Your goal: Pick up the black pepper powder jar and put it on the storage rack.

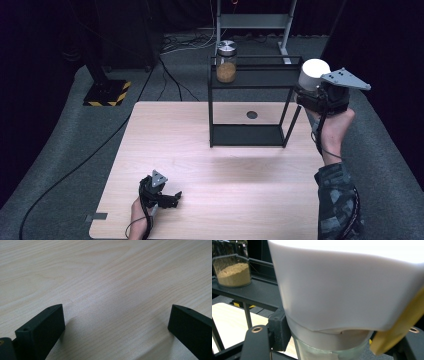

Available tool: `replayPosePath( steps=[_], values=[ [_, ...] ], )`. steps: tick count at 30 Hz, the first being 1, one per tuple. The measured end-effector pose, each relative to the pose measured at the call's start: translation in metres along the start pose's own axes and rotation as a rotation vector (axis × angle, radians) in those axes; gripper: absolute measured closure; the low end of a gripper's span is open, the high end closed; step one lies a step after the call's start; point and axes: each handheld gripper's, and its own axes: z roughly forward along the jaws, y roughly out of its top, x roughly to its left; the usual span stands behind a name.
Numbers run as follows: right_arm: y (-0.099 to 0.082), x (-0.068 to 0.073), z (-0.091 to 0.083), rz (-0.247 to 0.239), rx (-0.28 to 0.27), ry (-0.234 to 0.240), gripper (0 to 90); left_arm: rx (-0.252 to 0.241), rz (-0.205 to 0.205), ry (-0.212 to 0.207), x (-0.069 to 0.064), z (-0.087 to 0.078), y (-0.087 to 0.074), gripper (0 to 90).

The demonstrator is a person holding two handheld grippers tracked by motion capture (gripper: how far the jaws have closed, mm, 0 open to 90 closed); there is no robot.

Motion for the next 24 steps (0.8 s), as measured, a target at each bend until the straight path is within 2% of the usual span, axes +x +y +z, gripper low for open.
replayPosePath(
  steps=[12, 24],
  values=[
    [0.014, -0.002, 0.01, -0.002, 0.001, 0.008, 29.6, 0.0, 0.003, -0.002, 0.0, 0.0, 0.0, 0.4],
    [0.029, -0.008, 0.029, 0.023, 0.024, 0.004, 29.6, 0.001, 0.006, -0.006, 0.001, 0.0, 0.0, 0.4]
  ],
)
